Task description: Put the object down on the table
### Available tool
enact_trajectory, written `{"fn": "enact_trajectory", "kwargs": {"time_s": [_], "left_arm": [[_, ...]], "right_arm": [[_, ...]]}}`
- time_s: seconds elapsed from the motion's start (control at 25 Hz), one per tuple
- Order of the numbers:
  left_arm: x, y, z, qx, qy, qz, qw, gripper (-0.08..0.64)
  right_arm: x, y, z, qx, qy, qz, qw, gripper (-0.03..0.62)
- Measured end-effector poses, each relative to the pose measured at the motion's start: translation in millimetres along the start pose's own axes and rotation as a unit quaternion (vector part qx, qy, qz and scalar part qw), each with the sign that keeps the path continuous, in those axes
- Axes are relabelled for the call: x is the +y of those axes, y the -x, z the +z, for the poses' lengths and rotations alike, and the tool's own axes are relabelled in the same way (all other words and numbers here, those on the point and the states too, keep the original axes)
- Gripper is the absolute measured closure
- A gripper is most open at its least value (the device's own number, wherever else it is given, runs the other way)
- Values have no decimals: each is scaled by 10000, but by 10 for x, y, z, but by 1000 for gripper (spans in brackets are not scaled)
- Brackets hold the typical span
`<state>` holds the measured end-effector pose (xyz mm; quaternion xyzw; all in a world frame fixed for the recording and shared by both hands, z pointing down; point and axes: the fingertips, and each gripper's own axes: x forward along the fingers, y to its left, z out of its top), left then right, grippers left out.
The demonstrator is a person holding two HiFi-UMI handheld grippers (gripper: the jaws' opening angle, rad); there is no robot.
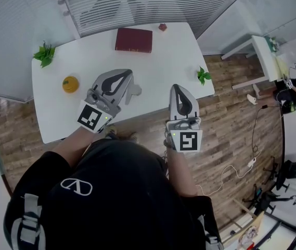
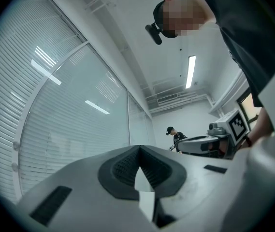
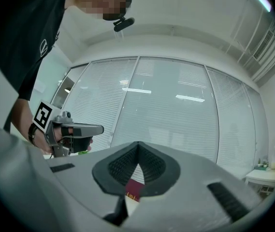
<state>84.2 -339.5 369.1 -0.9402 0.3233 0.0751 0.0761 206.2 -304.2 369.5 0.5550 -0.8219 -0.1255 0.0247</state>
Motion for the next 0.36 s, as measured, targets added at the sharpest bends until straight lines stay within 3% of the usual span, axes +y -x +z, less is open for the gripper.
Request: {"fn": "enact_trajectory", "kwargs": {"time_s": [0.36], "left_arm": [[37, -53, 36, -191, -2, 16, 9998, 555]], "right_arm": [[22, -79, 20, -94, -9, 44, 9999, 589]]}}
